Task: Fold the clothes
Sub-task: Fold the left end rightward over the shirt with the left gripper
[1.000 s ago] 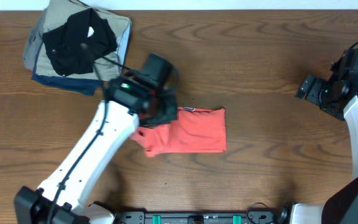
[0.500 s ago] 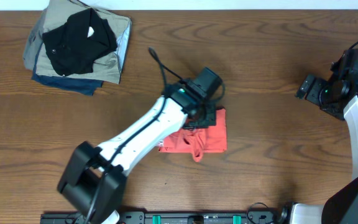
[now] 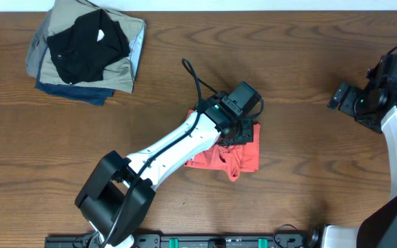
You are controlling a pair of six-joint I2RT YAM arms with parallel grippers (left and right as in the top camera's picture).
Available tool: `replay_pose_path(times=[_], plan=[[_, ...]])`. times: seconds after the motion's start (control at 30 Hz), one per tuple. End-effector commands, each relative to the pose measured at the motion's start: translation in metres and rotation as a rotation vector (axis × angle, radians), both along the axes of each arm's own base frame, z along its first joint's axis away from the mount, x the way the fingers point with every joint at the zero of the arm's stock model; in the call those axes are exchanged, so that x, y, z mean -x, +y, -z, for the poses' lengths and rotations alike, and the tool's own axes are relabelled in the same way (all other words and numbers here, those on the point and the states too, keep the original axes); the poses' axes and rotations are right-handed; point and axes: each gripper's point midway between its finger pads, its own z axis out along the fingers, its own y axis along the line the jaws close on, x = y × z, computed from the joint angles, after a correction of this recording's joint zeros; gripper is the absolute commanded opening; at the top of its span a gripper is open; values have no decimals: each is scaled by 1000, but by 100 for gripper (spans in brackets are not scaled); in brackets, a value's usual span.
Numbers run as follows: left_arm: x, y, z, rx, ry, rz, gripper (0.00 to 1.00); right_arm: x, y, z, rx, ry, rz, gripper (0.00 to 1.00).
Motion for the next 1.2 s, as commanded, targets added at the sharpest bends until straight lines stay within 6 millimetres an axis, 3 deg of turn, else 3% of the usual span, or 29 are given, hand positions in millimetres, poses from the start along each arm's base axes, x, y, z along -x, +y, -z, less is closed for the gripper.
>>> replay_pose_path(times=[0.0, 0.17, 0.27, 0.43, 0.57, 0.63, 0.7, 0.8, 0.9, 1.03, 1.17], plan=[[-4, -8, 0, 19, -2, -8, 17, -1, -2, -3, 0, -8, 10, 99], [-3, -22, -6, 89, 8, 17, 17, -1, -2, -3, 0, -8, 10, 99], [-2, -30, -10, 132, 13, 33, 31, -1, -2, -3, 0, -8, 10, 99], [3, -36, -16, 151, -2, 90, 31, -1, -2, -3, 0, -8, 10, 99], [5, -32, -46, 176, -74, 151, 31, -1, -2, -3, 0, -8, 10, 99], [4, -23, -66, 170, -126, 156, 32, -1, -2, -3, 0, -8, 10, 99], [1, 4, -86, 107, -185, 98, 36, -1, -2, -3, 0, -8, 10, 99], [-2, 55, -106, -10, -236, -38, 59, -1, -2, -3, 0, -8, 10, 99], [-1, 91, -113, -67, -213, -139, 66, -1, -2, -3, 0, -8, 10, 99], [-3, 106, -102, -102, -165, -177, 77, -1, -2, -3, 0, -8, 10, 99], [-5, 99, -78, -123, -102, -165, 85, -1, -2, -3, 0, -8, 10, 99]])
